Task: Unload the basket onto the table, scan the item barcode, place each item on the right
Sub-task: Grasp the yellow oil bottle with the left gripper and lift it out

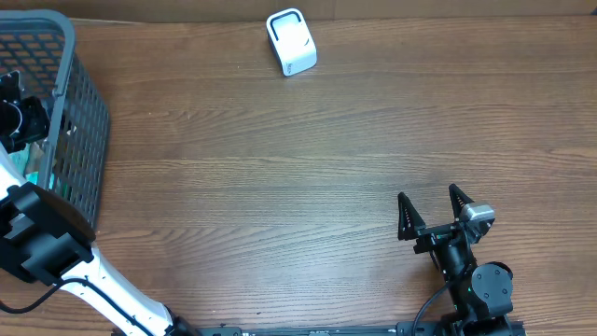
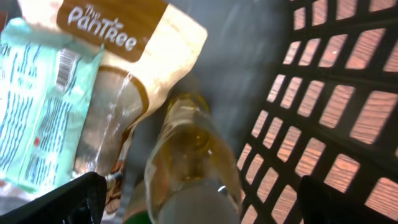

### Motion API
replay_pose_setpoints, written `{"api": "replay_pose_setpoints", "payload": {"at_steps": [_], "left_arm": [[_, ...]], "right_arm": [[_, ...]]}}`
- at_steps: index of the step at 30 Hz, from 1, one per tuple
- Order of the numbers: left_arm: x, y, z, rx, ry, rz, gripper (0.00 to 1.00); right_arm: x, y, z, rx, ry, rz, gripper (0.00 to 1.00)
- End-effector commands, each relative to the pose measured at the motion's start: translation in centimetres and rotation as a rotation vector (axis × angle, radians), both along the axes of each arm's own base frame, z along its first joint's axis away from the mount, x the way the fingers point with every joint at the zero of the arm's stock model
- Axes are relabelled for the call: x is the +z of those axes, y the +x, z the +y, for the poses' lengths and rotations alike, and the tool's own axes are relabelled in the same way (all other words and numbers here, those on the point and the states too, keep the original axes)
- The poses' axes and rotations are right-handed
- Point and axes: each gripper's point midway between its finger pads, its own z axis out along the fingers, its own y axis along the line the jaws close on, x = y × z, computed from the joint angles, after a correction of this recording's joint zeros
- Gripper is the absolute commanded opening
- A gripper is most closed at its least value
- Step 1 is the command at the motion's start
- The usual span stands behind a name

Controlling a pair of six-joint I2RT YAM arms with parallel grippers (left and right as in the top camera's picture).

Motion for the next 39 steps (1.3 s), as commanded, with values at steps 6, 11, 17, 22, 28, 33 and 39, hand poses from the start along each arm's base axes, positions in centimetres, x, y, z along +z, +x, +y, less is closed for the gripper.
{"api": "replay_pose_setpoints", "payload": {"at_steps": [6, 11, 17, 22, 28, 33, 39], "left_arm": [[0.4, -0.5, 0.8, 0.155, 0.027, 0.008, 0.92], [0.2, -0.3, 0.7, 0.177, 0.019, 0.005, 0.89], [-0.9, -0.6, 0.6, 0.178, 0.013, 0.022, 0.88], [-2.2, -0.5, 0.7, 0.177, 0.010, 0.027, 0.87], [-2.1, 0.1, 0.9, 0.176, 0.017, 0.002, 0.73], [-1.8, 0.2, 1.0, 0.176, 0.022, -0.007, 0.56], [1.2, 1.0, 1.6, 0.184, 0.060, -0.073, 0.45]], "right_arm": [[-0.2, 0.1, -0.2, -0.010, 0.003, 0.000, 1.00], [-0.2, 0.1, -0.2, -0.010, 0.003, 0.000, 1.00], [-0.2, 0.1, -0.2, -0.010, 0.003, 0.000, 1.00], [-0.2, 0.1, -0.2, -0.010, 0.003, 0.000, 1.00], [-0.2, 0.1, -0.2, -0.010, 0.003, 0.000, 1.00], [-0.2, 0.1, -0.2, -0.010, 0.003, 0.000, 1.00], [-0.2, 0.1, -0.2, -0.010, 0.003, 0.000, 1.00]]}}
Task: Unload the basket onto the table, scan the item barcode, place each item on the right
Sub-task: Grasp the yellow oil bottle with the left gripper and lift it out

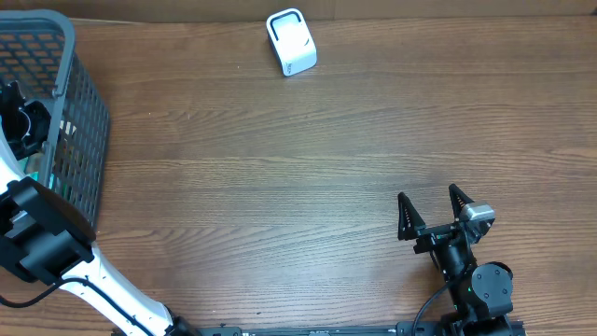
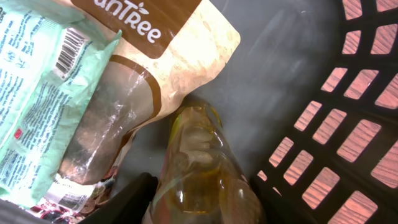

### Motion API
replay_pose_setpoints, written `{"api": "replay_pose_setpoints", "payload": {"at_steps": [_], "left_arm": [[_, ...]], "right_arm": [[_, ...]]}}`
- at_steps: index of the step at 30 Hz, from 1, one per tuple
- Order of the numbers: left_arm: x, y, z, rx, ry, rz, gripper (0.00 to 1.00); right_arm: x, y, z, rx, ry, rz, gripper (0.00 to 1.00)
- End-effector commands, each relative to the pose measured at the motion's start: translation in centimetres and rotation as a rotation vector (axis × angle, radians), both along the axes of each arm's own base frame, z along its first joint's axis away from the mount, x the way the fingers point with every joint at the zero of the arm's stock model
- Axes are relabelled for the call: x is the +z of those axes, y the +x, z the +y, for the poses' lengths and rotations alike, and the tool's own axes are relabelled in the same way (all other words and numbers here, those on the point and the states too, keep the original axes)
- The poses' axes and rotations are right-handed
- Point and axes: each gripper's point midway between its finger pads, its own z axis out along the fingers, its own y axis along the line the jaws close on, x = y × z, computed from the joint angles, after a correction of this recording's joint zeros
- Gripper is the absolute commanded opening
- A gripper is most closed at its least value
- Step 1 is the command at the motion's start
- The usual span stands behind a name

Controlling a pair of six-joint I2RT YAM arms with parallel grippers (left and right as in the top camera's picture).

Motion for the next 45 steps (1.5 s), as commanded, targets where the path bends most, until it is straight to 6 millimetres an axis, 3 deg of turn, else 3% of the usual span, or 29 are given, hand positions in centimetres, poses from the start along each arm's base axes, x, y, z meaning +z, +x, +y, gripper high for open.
{"api": "replay_pose_setpoints", "payload": {"at_steps": [1, 8, 14, 19, 23, 24, 26, 29, 33, 42, 45], "left_arm": [[4.6, 1.1, 0.5, 0.005, 0.068, -0.099, 0.43], [10.4, 2.2, 1.3, 0.020, 0.152, -0.224, 0.33], [19.0, 3.3, 0.6, 0.021, 0.228, -0.438, 0.28], [28.2, 2.9, -2.1, 0.015, 0.286, -0.673, 0.29], [33.8, 1.5, -4.9, 0.018, 0.316, -0.810, 0.28], [35.6, 1.0, -6.5, 0.002, 0.323, -0.856, 0.28], [37.3, 0.7, -8.8, -0.039, 0.326, -0.900, 0.28], [38.6, 0.6, -12.3, -0.107, 0.307, -0.938, 0.28], [38.3, 1.3, -17.4, -0.216, 0.242, -0.936, 0.28], [33.9, 2.7, -28.6, -0.409, 0.059, -0.801, 0.27], [31.3, 3.1, -32.5, -0.470, 0.043, -0.713, 0.27]], "right_arm": [[-0.2, 0.1, -0.2, -0.010, 0.003, 0.000, 1.00], [-0.2, 0.1, -0.2, -0.010, 0.003, 0.000, 1.00], [-0.2, 0.1, -0.2, -0.010, 0.003, 0.000, 1.00], [-0.2, 0.1, -0.2, -0.010, 0.003, 0.000, 1.00], [-0.2, 0.1, -0.2, -0.010, 0.003, 0.000, 1.00], [-0.2, 0.1, -0.2, -0.010, 0.003, 0.000, 1.00], [-0.2, 0.1, -0.2, -0.010, 0.003, 0.000, 1.00], [-0.2, 0.1, -0.2, -0.010, 0.003, 0.000, 1.00], [-0.2, 0.1, -0.2, -0.010, 0.003, 0.000, 1.00], [-0.2, 0.1, -0.2, -0.010, 0.003, 0.000, 1.00], [-0.2, 0.1, -0.2, -0.010, 0.003, 0.000, 1.00]]}}
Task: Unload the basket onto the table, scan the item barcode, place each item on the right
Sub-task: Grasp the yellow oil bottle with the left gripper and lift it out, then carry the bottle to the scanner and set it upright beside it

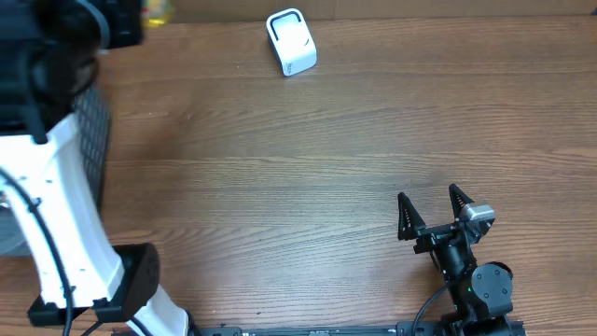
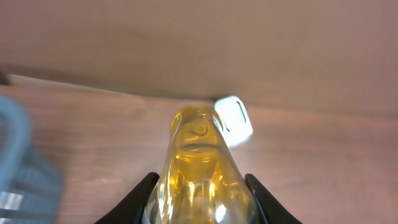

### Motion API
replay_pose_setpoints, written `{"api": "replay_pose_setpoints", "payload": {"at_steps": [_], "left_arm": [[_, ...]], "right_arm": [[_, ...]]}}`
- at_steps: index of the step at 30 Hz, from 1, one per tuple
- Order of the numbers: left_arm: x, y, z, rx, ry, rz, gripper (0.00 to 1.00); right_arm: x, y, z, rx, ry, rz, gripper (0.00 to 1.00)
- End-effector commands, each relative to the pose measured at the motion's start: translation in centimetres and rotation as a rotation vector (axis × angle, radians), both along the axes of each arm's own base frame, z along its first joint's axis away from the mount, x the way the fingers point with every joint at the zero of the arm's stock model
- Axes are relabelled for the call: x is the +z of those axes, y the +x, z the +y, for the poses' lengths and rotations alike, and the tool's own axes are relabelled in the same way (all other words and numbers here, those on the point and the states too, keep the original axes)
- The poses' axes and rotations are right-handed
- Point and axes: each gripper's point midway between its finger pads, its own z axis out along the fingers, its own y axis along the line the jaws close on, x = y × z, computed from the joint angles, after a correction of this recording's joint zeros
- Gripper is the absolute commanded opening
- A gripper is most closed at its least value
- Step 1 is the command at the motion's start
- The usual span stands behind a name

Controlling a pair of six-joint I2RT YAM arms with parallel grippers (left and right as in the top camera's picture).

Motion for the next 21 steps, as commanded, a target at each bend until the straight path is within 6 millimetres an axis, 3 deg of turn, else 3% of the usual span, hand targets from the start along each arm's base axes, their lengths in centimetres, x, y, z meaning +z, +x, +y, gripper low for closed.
{"api": "replay_pose_setpoints", "payload": {"at_steps": [1, 13, 21], "left_arm": [[-3.3, 0.9, -5.2, -0.054, 0.022, 0.108, 0.28], [-16.7, 0.1, -20.6, -0.332, 0.139, 0.482, 0.32], [-23.1, -1.1, -28.5, -0.375, 0.145, 0.593, 0.43]], "right_arm": [[-0.2, 0.1, -0.2, -0.011, 0.003, 0.000, 1.00], [-0.2, 0.1, -0.2, -0.011, 0.003, 0.000, 1.00], [-0.2, 0.1, -0.2, -0.011, 0.003, 0.000, 1.00]]}}
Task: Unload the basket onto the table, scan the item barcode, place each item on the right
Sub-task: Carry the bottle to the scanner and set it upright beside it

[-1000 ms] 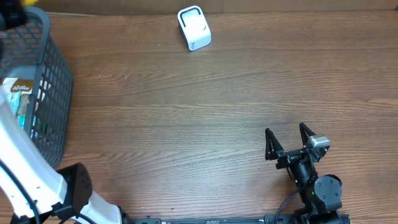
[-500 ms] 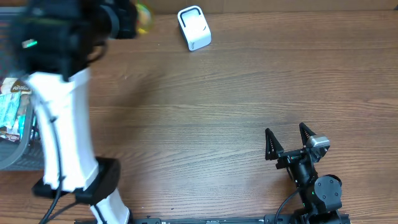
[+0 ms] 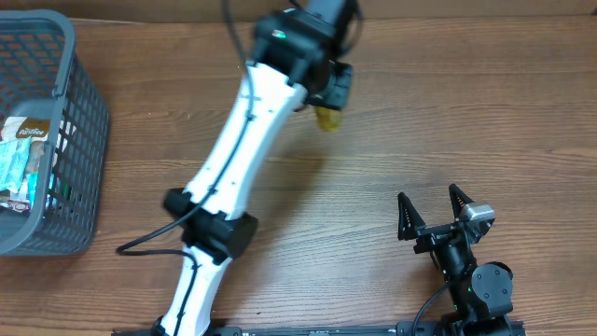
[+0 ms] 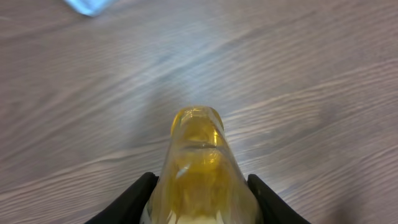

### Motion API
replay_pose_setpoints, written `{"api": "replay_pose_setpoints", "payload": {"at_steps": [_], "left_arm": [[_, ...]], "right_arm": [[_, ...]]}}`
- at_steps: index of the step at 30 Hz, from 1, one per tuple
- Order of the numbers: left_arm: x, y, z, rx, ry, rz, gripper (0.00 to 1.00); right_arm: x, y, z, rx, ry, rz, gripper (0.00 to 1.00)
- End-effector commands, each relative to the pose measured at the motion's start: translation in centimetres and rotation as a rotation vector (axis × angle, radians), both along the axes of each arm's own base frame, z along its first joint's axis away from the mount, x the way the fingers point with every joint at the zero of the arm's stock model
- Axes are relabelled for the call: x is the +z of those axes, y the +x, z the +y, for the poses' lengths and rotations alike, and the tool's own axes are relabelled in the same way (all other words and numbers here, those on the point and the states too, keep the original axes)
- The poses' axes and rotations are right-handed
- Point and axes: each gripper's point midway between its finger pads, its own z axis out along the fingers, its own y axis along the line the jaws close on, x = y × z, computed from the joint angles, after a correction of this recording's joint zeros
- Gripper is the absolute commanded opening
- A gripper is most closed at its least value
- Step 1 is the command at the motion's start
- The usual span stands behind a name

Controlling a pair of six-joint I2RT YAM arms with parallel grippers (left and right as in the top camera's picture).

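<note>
My left gripper [image 3: 328, 93] is shut on a clear bottle of yellow liquid [image 3: 326, 119] and holds it over the wooden table at the back middle. In the left wrist view the bottle [image 4: 199, 149] fills the lower centre, with both black fingers [image 4: 134, 198] pressed to its sides and blurred wood below it. A pale corner at the top left [image 4: 90, 5] may be the white scanner. In the overhead view the left arm hides the scanner. My right gripper [image 3: 431, 213] rests open near the front right, holding nothing.
A grey mesh basket [image 3: 79, 112] stands at the far left with packets [image 3: 23, 154] inside. The white left arm [image 3: 233, 159] stretches diagonally across the table's middle from the front edge.
My left gripper, still holding the bottle, has moved from the back left near the basket to the back middle of the table. The basket is now uncovered. The right arm has not moved.
My left gripper was open around the bottle lying in the basket beside packets. Then it was shut on the bottle there. Later the bottle was held above the table with the white scanner ahead. Now it hangs over bare wood past the scanner.
</note>
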Motion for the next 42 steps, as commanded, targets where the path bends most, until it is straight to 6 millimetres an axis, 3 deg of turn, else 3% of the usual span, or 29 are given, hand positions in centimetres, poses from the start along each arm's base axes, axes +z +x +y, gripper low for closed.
{"api": "replay_pose_setpoints", "payload": {"at_steps": [1, 11, 17, 30, 34, 42], "left_arm": [[-1.6, -0.3, -3.1, 0.008, -0.009, 0.001, 0.44], [-7.2, -0.5, -8.3, -0.053, 0.123, -0.062, 0.44], [-9.7, -0.4, -8.9, -0.061, 0.157, -0.043, 0.45], [-11.5, -0.3, -9.8, -0.084, 0.145, -0.019, 0.50], [-11.7, -0.4, -9.8, -0.099, 0.155, -0.015, 0.64], [-11.8, -0.4, -9.7, -0.138, 0.157, -0.011, 0.83]], "right_arm": [[-0.2, 0.1, -0.2, -0.011, 0.003, 0.000, 1.00], [-0.2, 0.1, -0.2, -0.011, 0.003, 0.000, 1.00], [-0.2, 0.1, -0.2, -0.011, 0.003, 0.000, 1.00], [-0.2, 0.1, -0.2, -0.011, 0.003, 0.000, 1.00], [-0.2, 0.1, -0.2, -0.011, 0.003, 0.000, 1.00], [-0.2, 0.1, -0.2, -0.011, 0.003, 0.000, 1.00]]}}
